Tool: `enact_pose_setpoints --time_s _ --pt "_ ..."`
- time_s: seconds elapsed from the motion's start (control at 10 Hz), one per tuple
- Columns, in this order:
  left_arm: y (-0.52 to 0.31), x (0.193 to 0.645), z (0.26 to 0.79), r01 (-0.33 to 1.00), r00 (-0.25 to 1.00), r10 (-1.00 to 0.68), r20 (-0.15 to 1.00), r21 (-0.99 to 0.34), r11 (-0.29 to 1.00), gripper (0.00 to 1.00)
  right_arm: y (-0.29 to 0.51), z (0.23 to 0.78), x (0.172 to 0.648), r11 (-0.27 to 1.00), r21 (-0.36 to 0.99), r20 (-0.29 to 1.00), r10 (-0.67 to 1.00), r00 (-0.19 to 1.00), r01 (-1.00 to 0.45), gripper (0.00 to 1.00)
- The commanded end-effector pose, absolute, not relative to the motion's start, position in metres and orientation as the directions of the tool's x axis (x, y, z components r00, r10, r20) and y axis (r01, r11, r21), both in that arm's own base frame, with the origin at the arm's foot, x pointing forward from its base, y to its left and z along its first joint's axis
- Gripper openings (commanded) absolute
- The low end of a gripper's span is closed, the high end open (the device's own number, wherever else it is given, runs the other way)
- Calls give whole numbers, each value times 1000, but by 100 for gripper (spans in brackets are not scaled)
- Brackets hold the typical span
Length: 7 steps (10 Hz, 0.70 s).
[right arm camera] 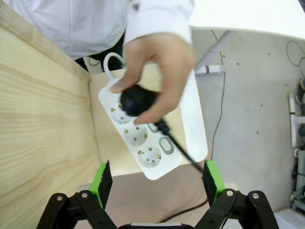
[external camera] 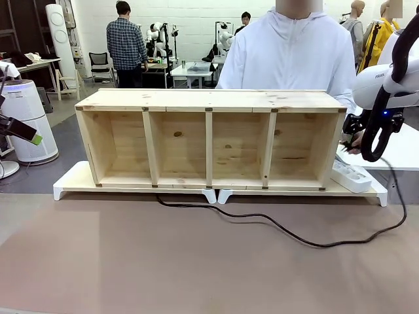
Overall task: Perform cable management.
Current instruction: Release the Power Cable when the human grasps it.
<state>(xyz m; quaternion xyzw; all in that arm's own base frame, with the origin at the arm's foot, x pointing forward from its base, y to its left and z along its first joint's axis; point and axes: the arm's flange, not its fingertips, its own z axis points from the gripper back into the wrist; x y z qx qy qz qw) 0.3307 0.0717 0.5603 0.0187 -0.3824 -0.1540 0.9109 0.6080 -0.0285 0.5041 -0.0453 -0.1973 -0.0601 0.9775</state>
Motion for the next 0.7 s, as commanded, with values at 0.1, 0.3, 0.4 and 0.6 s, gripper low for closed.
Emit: enact_pose_setpoints --time_s 0.1,0.3,0.4,0.6 --pt "73 330 560 264 665 -291 688 147 953 100 -28 504 608 989 -65 389 -100 916 135 97" --pt "73 330 560 264 665 -291 688 147 953 100 -28 504 608 989 -65 389 -100 916 135 97" --pt "73 330 560 264 665 -291 688 147 953 100 -28 504 608 989 -65 389 -100 916 135 97" --pt "73 330 560 264 665 -291 688 147 953 100 -28 504 608 989 -65 389 -100 916 135 97"
